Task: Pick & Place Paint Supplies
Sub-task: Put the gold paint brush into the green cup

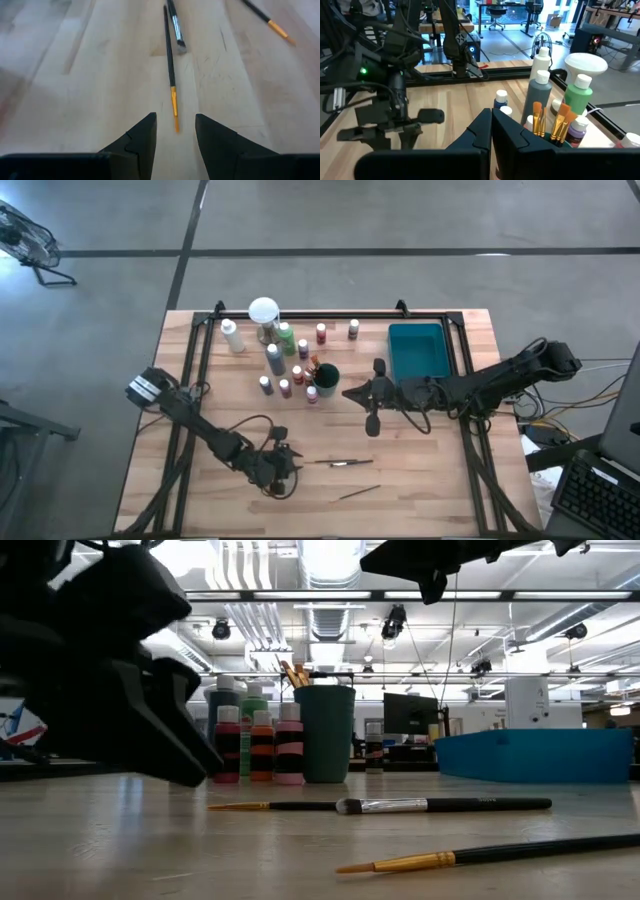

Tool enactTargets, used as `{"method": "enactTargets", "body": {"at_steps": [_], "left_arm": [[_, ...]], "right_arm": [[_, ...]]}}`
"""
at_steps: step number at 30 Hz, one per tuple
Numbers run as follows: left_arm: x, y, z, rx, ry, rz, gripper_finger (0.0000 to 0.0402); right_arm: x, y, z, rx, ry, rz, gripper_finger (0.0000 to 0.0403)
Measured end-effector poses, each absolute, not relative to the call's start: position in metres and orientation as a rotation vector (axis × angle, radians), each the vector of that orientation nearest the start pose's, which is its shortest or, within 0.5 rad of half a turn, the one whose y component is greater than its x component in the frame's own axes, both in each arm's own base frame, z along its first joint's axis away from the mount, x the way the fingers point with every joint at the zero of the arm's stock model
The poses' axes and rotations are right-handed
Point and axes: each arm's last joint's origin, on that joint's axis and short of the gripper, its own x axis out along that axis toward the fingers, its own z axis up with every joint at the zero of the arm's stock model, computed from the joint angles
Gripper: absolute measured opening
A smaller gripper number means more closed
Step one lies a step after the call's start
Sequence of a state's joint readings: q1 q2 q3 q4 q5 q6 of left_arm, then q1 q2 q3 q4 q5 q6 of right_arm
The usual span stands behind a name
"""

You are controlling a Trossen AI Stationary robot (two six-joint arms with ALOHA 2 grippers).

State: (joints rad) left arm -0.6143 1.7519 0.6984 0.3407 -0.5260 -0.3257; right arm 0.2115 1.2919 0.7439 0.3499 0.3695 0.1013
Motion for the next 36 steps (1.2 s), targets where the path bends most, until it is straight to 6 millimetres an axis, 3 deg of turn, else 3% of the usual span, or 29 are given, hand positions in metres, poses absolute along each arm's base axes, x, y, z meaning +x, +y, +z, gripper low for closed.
{"method": "enactTargets", "body": {"at_steps": [13,28,36], "left_arm": [[0.271,-0.167,0.105,0.047,0.644,0.002,0.0142],[0.283,-0.149,0.104,-0.132,0.698,-0.003,0.0142],[0.281,-0.149,0.101,-0.146,0.729,0.007,0.0106]], "right_arm": [[0.277,0.049,0.262,0.036,0.184,-0.166,0.0008],[0.277,0.049,0.262,0.037,0.183,-0.164,0.0008],[0.277,0.049,0.263,0.037,0.182,-0.163,0.0008]]}}
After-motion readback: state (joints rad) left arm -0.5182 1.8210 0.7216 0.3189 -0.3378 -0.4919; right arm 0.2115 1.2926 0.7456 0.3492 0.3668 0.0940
